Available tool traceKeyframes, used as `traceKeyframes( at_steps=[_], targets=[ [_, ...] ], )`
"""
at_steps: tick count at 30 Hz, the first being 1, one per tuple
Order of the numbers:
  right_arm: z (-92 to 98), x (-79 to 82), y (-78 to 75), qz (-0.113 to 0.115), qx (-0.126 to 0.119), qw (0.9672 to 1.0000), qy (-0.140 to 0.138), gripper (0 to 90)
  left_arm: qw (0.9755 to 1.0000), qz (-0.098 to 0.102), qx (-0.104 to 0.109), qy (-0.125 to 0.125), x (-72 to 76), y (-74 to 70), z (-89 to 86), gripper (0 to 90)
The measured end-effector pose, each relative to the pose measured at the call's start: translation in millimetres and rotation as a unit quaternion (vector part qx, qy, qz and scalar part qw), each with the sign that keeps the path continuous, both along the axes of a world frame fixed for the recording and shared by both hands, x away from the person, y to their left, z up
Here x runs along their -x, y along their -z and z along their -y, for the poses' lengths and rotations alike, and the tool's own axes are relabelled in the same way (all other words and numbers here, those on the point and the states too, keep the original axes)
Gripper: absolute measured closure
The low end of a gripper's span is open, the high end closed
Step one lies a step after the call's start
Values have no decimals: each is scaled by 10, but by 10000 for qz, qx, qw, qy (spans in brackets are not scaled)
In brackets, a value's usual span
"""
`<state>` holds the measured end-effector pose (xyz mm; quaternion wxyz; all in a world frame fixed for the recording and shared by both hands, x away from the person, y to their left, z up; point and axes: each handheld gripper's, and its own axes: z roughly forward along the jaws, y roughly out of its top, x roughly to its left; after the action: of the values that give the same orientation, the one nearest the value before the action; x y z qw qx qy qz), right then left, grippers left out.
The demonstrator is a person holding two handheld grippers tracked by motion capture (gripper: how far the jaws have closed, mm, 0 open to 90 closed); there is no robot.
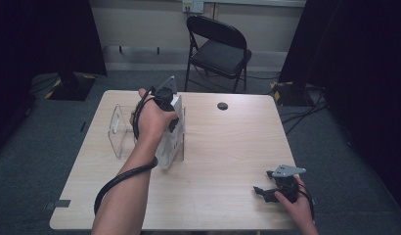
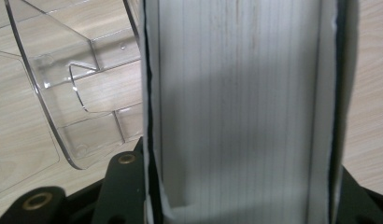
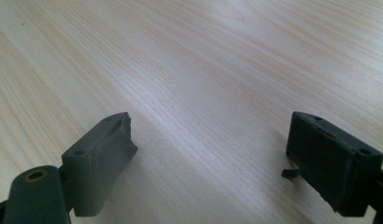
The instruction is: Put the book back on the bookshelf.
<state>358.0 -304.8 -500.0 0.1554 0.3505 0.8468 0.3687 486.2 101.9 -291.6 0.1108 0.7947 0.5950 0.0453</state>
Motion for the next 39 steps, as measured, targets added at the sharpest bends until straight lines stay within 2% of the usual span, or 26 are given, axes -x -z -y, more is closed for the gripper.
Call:
traceKeyframes(
  at_steps=[10, 16, 20, 24, 26, 39],
  targets=[
    [0, 0, 0, -1, 2, 10000, -25, 135, 10000, -16, -1, -92, -24, 1, -5, 532],
    [-1, 1, 0, -10, -13, 10000, -30, 135, 9998, -23, 90, -162, -40, -38, -26, 532],
    [-1, 3, -1, -24, -13, 10000, -21, 135, 9997, 22, 55, -231, -48, -63, -19, 531],
    [-1, 3, -1, -20, -13, 10000, -24, 135, 9995, 51, 135, -274, -65, -71, -31, 531],
    [-1, 3, -1, -20, -13, 10000, -24, 135, 9996, 57, 69, -271, -76, -75, -20, 532],
    [-2, 4, -1, -23, -19, 10000, -25, 135, 9991, 27, -36, -413, -187, 55, 63, 531]
  ],
)
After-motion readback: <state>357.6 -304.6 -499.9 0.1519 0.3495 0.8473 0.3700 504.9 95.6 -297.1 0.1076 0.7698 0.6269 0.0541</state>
